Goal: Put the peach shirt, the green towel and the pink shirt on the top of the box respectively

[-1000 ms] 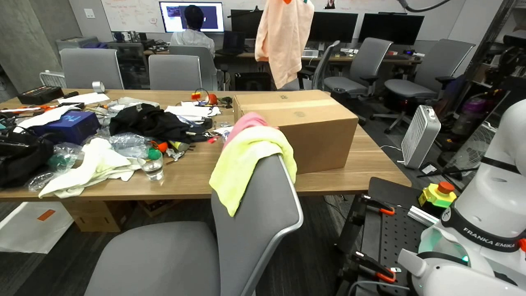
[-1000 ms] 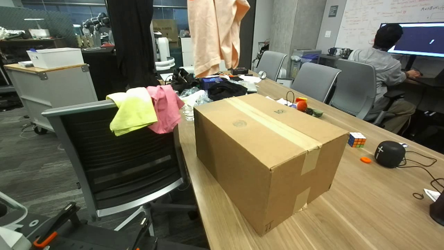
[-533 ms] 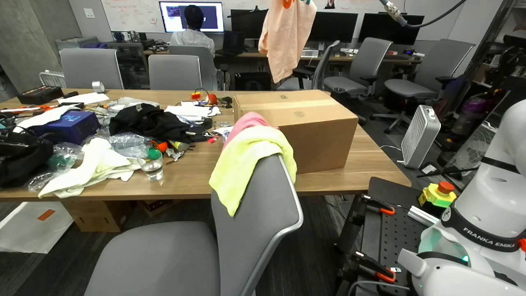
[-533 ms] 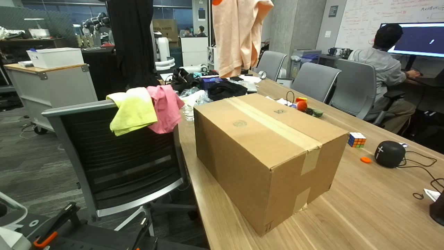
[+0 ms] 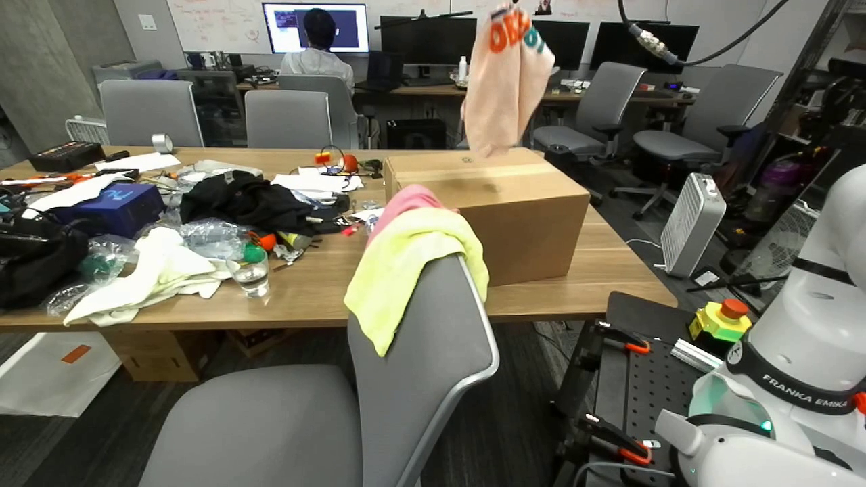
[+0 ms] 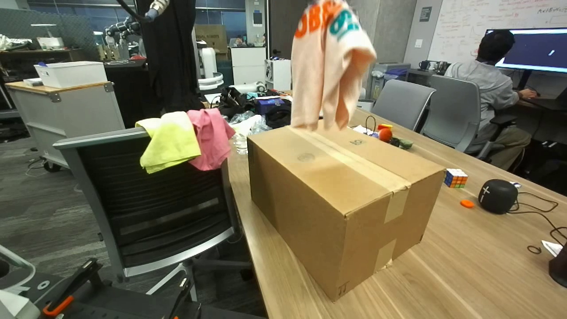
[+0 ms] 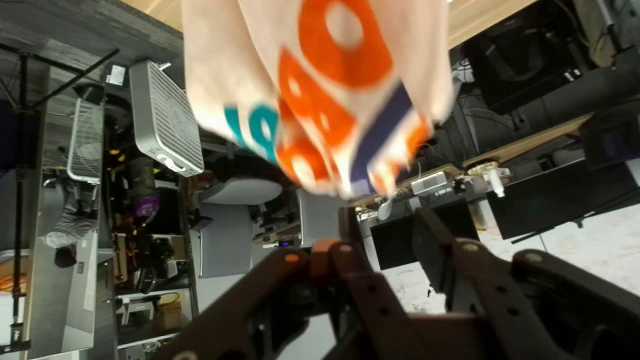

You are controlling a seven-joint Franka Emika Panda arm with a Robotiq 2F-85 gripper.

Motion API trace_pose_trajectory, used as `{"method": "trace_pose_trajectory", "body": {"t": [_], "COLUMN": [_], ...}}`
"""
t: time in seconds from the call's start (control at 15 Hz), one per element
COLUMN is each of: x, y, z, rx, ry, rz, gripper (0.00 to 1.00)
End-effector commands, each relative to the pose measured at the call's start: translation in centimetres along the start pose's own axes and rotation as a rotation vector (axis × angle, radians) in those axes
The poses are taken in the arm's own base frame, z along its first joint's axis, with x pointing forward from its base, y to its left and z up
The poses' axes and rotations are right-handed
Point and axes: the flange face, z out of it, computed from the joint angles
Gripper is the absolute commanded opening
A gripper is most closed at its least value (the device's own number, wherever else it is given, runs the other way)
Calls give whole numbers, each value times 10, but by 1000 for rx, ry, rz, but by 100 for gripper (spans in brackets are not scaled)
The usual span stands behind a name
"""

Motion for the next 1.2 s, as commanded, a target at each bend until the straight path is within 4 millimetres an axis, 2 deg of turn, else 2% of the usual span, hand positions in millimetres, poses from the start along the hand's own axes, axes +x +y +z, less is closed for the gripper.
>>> {"method": "trace_pose_trajectory", "body": {"t": [0.0,0.07,0.27,0.33,0.6,0.73,0.87,1.13], "x": [-18,-31,-89,-120,-198,-227,-242,-250], "y": [10,14,20,30,55,64,71,85], "z": [16,17,-9,-27,-86,-110,-125,-141], "rx": [-30,-30,-10,3,65,95,121,170], "ry": [-46,-80,-186,-214,-319,-370,-439,-585], "rz": [-61,-103,-244,-287,-470,-564,-648,-803], "gripper": [66,75,97,100,100,100,100,100]}}
